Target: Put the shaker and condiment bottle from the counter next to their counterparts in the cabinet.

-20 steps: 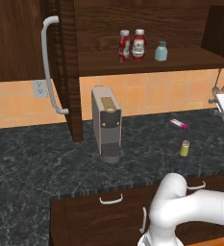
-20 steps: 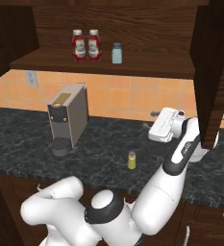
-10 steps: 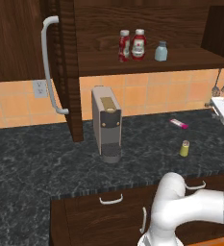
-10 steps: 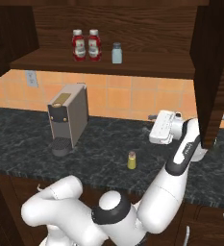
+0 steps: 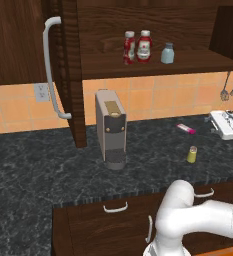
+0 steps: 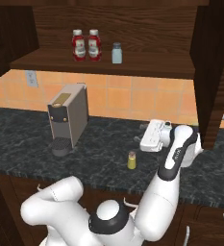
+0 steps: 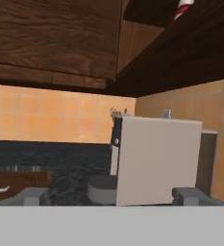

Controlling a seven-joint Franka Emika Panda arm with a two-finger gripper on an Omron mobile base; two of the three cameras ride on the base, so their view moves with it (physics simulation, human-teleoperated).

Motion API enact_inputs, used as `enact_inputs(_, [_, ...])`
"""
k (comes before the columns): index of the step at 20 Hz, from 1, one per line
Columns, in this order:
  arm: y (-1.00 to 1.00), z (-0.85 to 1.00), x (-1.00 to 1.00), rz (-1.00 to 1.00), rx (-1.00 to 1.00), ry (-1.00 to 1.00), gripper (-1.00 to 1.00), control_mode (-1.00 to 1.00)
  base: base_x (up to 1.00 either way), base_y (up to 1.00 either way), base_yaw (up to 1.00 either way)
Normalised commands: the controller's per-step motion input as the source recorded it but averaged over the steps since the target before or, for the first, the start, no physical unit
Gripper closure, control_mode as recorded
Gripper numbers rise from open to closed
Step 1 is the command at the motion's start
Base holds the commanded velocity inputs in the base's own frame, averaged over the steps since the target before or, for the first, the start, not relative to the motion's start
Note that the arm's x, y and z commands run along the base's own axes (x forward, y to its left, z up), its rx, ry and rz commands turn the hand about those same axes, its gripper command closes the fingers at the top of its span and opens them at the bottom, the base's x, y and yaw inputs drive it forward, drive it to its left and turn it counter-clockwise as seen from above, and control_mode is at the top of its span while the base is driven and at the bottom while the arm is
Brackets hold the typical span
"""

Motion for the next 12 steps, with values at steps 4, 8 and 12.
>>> enact_inputs(4, [0.11, -0.01, 0.11, 0.0, -0.09, 0.13, -1.0, -1.0, 0.0, 0.0, 0.0])
enact_inputs(8, [0.0, 0.0, 0.16, -0.03, -0.11, 0.22, -1.0, -1.0, 0.0, 0.0, 0.0])
enact_inputs(12, [0.0, -0.01, 0.09, -0.11, -0.18, 0.21, -1.0, -1.0, 0.0, 0.0, 0.0])
